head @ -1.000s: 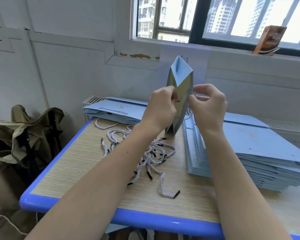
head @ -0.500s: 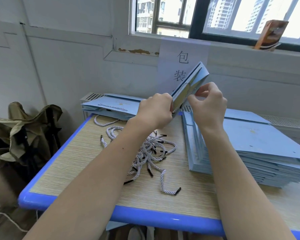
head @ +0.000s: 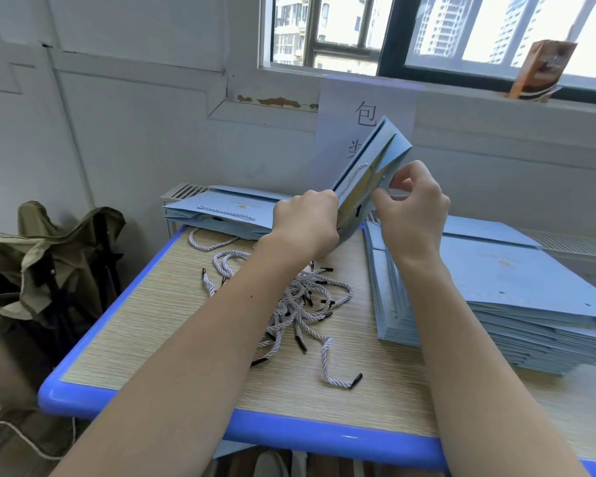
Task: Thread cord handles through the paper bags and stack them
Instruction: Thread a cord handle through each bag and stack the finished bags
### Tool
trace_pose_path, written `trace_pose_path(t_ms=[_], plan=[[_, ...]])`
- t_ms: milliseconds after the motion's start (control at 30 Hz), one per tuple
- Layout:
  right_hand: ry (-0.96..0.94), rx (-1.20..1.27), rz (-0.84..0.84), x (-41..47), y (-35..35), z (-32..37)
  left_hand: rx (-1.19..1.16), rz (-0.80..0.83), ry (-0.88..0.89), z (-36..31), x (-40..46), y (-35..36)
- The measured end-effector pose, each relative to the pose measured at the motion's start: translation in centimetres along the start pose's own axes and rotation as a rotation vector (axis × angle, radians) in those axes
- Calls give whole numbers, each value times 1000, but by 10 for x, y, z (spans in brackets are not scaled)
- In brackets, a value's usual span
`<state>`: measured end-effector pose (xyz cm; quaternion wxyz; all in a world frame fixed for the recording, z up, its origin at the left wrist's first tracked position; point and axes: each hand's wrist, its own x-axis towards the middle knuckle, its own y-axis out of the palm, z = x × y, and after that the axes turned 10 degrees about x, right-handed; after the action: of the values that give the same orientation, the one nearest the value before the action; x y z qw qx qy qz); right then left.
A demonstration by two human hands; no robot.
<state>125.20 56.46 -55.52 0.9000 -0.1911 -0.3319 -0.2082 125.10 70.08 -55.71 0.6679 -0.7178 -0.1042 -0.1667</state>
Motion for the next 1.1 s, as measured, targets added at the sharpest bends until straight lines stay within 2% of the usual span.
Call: trace_pose_path(t_ms=[200, 367, 533, 667, 967, 1100], plan=[[-18, 15, -9, 0, -1, 2, -123, -62, -4, 1, 3, 4], [-39, 31, 3, 0, 0, 4, -429, -166, 3, -1, 6, 5], [-69, 53, 13, -2, 2, 6, -630, -236, 21, -2, 11, 13], [-99, 67, 23, -3, 4, 9, -648, -288, -1, 0, 13, 21], [-163, 69, 43, -8, 12, 12, -535, -371, -108, -1, 9, 24], [-72, 130, 84, -7, 10, 13, -678, -360, -52, 1, 13, 21]])
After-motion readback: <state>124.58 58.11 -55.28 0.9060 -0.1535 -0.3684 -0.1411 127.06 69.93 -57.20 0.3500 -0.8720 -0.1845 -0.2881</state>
